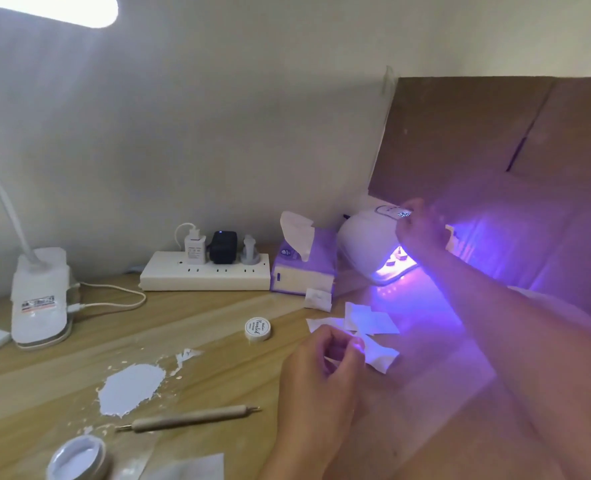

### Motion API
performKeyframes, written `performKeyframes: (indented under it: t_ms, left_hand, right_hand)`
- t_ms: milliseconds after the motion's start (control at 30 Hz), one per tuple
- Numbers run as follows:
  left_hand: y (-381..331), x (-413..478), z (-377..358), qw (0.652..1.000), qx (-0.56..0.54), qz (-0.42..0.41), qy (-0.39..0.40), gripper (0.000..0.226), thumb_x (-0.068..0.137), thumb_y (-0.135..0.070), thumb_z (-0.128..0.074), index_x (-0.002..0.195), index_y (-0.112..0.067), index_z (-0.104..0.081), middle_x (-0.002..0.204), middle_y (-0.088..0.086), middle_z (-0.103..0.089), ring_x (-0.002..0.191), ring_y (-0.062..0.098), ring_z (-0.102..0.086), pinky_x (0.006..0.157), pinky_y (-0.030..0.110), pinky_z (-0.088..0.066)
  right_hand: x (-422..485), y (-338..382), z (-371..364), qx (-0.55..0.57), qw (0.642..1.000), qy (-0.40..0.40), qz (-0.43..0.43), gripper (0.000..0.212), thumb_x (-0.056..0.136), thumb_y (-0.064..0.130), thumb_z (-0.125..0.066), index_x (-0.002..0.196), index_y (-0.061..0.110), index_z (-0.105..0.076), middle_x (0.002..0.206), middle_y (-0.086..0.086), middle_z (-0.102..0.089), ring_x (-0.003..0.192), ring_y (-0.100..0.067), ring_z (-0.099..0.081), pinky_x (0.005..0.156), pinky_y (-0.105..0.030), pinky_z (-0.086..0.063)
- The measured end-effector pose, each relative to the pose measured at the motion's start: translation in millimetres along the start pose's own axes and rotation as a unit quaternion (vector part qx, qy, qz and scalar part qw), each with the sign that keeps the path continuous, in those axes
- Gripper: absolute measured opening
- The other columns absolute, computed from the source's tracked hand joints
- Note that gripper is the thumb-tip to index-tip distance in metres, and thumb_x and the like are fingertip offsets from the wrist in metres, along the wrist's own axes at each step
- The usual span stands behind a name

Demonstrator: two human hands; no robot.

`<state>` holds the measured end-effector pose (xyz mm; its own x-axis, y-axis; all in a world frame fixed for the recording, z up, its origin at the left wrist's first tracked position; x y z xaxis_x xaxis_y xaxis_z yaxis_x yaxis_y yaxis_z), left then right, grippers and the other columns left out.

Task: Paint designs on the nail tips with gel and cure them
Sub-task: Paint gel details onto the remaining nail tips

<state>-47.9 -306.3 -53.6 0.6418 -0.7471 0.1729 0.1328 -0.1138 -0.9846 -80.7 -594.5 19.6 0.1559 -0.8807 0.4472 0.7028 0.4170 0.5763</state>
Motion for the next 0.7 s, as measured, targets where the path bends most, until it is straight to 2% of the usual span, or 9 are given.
performKeyframes:
  t_ms: [67,100,200,333,467,700]
  left_hand:
    - [-1,-2,1,1.000,0.012,-0.008,0.002,0.016,0.088,-0.021,-0.066,0.072,-0.023,-0.065,0.062,-0.012,-0.059,0.053,0.009,-0.046,0.054,0.025,-0.039]
    - [-2,-2,1,1.000,0.019,-0.016,0.005,0.016,0.088,-0.020,-0.065,0.072,-0.022,-0.066,0.062,-0.012,-0.059,0.054,0.007,-0.046,0.054,0.024,-0.038]
    - [-4,-5,2,0.999,0.028,-0.036,0.021,0.014,0.089,-0.017,-0.065,0.076,-0.021,-0.068,0.065,-0.011,-0.062,0.056,0.003,-0.046,0.054,0.020,-0.036]
    - [-4,-5,3,0.999,0.025,-0.038,0.024,0.015,0.089,-0.017,-0.065,0.075,-0.023,-0.067,0.062,-0.015,-0.059,0.052,0.003,-0.044,0.051,0.014,-0.032]
    - [-4,-3,1,0.999,0.018,-0.041,0.026,0.017,0.087,-0.021,-0.068,0.071,-0.025,-0.066,0.058,-0.018,-0.058,0.046,0.001,-0.044,0.048,0.009,-0.031]
    - [-5,-4,1,0.999,0.000,-0.039,0.026,0.015,0.084,-0.030,-0.072,0.071,-0.026,-0.067,0.057,-0.017,-0.059,0.045,0.001,-0.044,0.048,0.009,-0.032]
  right_hand:
    - [-36,-12,-5,0.107,0.987,-0.116,-0.045,0.027,0.092,0.008,-0.048,0.118,0.008,-0.054,0.124,-0.017,-0.057,0.115,-0.038,-0.055,0.087,-0.041,-0.043]
    - [-49,-20,-10,0.138,0.980,-0.119,-0.079,0.024,0.091,0.009,-0.050,0.115,0.007,-0.053,0.121,-0.016,-0.057,0.110,-0.036,-0.057,0.081,-0.038,-0.041]
    - [-66,-39,-25,0.085,0.987,0.001,-0.138,0.026,0.092,0.017,-0.057,0.116,0.006,-0.058,0.121,-0.018,-0.057,0.108,-0.033,-0.060,0.075,-0.030,-0.036]
    - [-50,-43,-31,0.003,0.992,0.068,-0.101,0.028,0.092,0.027,-0.058,0.113,0.010,-0.064,0.119,-0.015,-0.062,0.105,-0.032,-0.062,0.082,-0.033,-0.047]
    - [-46,-42,-37,-0.068,0.991,0.060,-0.097,0.033,0.094,0.040,-0.059,0.110,0.012,-0.064,0.120,-0.013,-0.059,0.102,-0.032,-0.063,0.073,-0.032,-0.041]
    - [-56,-39,-24,-0.039,0.991,0.046,-0.121,0.027,0.090,0.033,-0.062,0.103,0.009,-0.066,0.111,-0.014,-0.063,0.099,-0.034,-0.064,0.074,-0.032,-0.044]
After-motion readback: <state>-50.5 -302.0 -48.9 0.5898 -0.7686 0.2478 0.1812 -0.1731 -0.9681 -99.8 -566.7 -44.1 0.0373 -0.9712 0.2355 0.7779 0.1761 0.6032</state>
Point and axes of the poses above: each hand's wrist, its own x-axis towards the middle knuckle, its own z-axis out of the back of the hand, y = z × x, the point moved 1 cm from there along x, towards the middle knuckle
